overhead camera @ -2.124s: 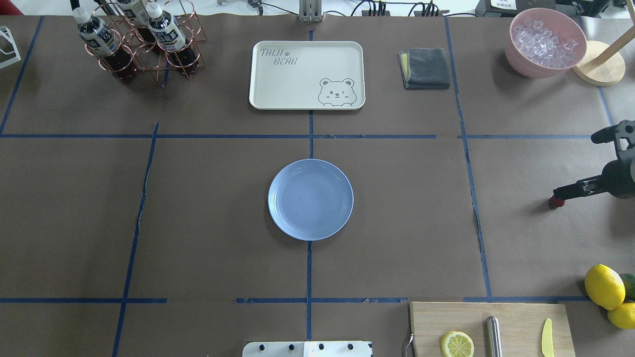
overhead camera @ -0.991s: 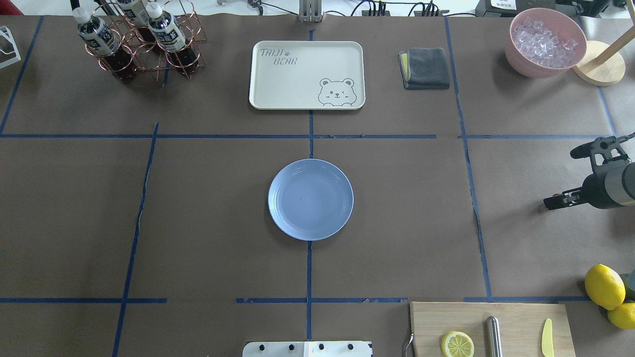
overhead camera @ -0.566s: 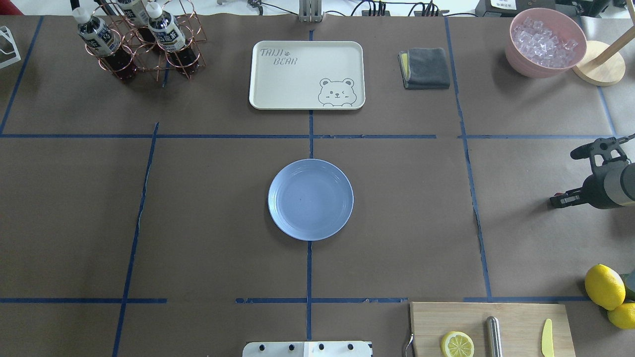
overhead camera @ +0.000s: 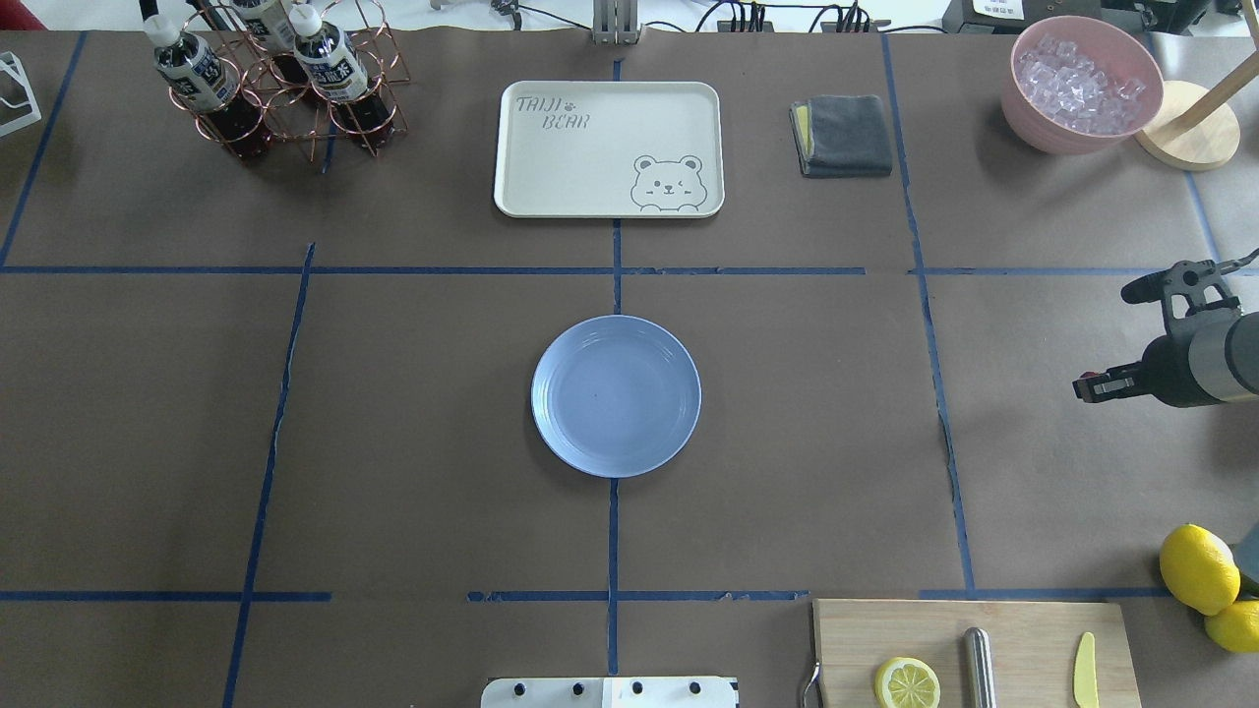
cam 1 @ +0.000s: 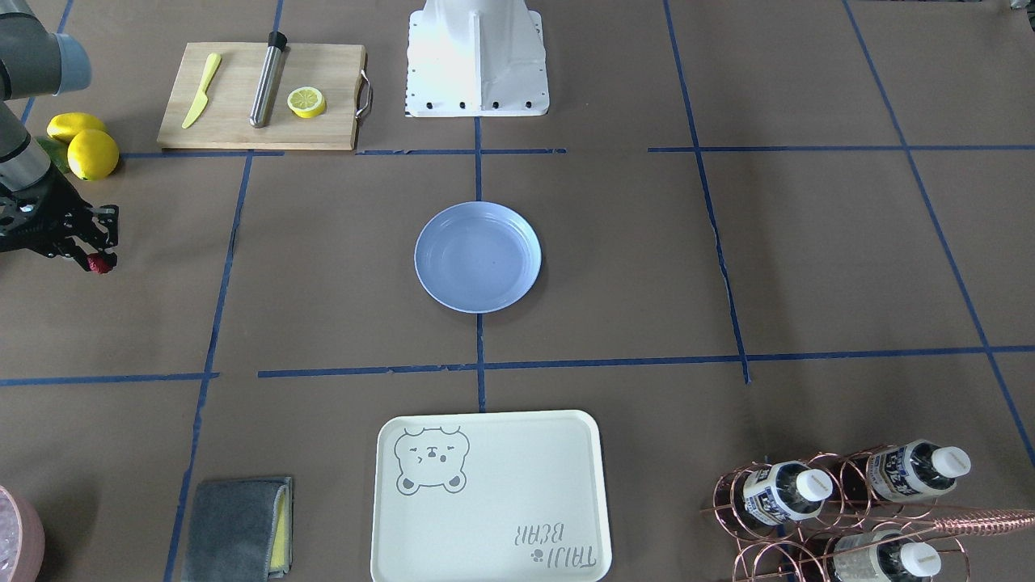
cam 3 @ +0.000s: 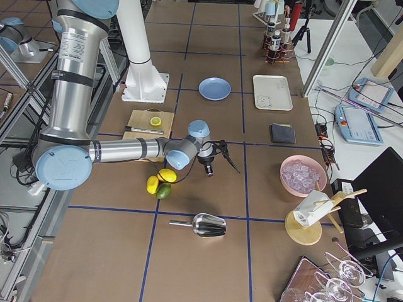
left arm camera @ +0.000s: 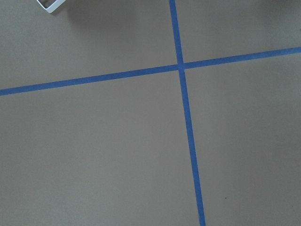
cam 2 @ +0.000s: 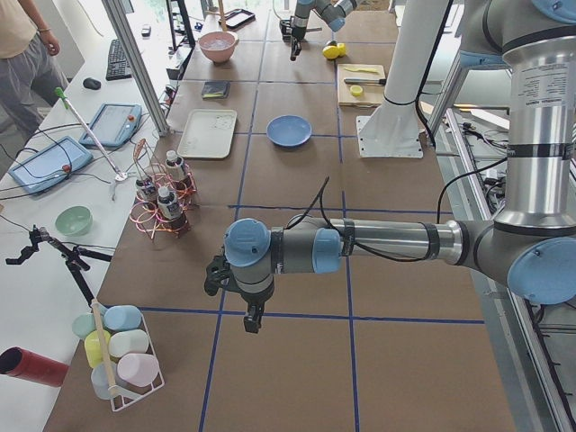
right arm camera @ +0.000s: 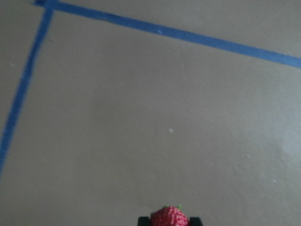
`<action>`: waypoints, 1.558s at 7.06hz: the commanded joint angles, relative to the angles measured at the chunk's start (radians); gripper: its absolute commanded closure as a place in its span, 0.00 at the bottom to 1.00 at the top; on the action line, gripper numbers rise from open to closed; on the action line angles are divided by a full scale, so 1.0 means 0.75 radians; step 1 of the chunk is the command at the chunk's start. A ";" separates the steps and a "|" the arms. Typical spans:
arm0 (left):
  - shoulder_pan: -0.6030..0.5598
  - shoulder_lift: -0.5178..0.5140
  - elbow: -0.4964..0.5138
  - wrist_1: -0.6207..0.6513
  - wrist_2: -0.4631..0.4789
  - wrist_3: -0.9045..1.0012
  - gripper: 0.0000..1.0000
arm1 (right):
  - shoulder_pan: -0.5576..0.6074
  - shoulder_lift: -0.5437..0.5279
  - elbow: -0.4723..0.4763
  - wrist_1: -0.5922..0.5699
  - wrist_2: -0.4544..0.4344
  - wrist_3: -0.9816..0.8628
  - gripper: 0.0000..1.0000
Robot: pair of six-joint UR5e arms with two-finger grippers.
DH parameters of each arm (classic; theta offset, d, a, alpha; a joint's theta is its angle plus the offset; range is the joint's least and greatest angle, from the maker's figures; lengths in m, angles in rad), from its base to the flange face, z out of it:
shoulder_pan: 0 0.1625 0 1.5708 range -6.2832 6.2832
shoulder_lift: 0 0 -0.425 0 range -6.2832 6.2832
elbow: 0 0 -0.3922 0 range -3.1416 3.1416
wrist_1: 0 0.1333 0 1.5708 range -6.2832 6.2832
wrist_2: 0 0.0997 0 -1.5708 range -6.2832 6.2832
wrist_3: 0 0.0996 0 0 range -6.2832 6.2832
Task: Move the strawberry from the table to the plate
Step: 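Close the right gripper on the strawberry and lift it, then carry the strawberry with the right gripper over the light blue plate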
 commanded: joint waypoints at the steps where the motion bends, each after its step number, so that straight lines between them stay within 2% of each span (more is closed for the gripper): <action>1: 0.000 0.000 -0.006 0.002 0.000 -0.004 0.00 | -0.073 0.273 0.120 -0.251 0.018 0.319 1.00; 3: 0.000 0.002 -0.010 0.002 0.002 -0.004 0.00 | -0.232 0.631 0.107 -0.568 -0.073 0.483 1.00; 4: 0.002 0.000 -0.012 0.002 0.002 -0.002 0.00 | -0.306 0.829 0.060 -0.796 -0.135 0.496 1.00; 5: 0.002 -0.002 -0.020 0.000 0.000 -0.002 0.00 | -0.386 0.947 0.009 -0.884 -0.202 0.531 1.00; 6: 0.002 -0.004 -0.021 0.000 0.000 0.000 0.00 | -0.445 1.037 -0.073 -0.884 -0.262 0.602 1.00; 8: 0.002 -0.006 -0.041 0.000 0.000 0.000 0.00 | -0.562 1.252 -0.332 -0.878 -0.390 0.720 1.00; 9: 0.002 -0.006 -0.041 -0.002 -0.002 0.002 0.00 | -0.583 1.299 -0.388 -0.880 -0.393 0.739 1.00; 11: 0.002 -0.008 -0.041 -0.002 -0.002 0.002 0.00 | -0.601 1.308 -0.395 -0.878 -0.417 0.752 1.00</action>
